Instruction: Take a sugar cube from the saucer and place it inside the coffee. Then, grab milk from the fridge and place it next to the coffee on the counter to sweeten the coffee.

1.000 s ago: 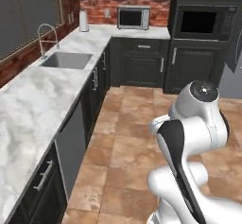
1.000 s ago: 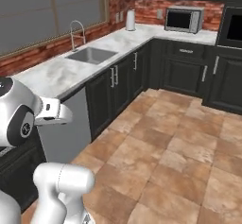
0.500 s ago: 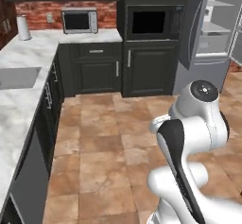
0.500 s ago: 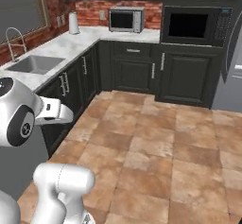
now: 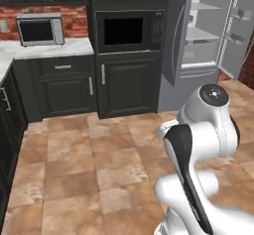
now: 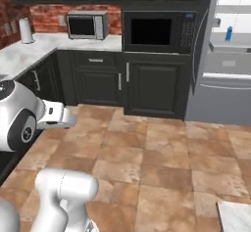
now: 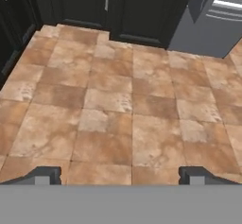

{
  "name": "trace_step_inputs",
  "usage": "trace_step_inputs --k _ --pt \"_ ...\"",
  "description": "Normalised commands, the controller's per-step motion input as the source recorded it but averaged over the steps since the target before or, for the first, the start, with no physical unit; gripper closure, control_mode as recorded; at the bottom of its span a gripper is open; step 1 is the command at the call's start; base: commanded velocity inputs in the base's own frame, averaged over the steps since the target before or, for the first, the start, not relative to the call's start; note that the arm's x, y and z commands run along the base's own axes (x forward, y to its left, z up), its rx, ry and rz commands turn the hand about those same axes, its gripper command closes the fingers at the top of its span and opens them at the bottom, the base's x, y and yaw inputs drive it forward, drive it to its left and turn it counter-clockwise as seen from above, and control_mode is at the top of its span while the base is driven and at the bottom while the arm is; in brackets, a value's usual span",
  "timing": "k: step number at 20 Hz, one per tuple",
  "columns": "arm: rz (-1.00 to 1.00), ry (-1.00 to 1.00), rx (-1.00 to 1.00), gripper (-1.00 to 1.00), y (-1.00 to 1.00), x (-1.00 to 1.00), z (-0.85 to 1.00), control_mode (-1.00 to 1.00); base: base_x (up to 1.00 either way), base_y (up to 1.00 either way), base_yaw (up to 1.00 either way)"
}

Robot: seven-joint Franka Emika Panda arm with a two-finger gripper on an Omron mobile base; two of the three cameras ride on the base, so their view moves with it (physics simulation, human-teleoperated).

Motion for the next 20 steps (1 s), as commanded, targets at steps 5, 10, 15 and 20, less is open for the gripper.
trace_step_inputs --k 5,10,15,20 --pt "0.00 0.00 0.00 -1.00 0.00 0.00 0.00 1.00 1.00 -0.31 -0.33" --pt "0.00 0.00 0.00 -1.00 0.00 0.00 0.00 1.00 1.00 -0.14 -0.38" --pt "0.00 0.00 0.00 -1.00 0.00 0.00 0.00 1.00 1.00 -0.08 -0.34" --pt "0.00 0.00 0.00 -1.00 0.00 0.00 0.00 1.00 0.99 -0.72 -0.17"
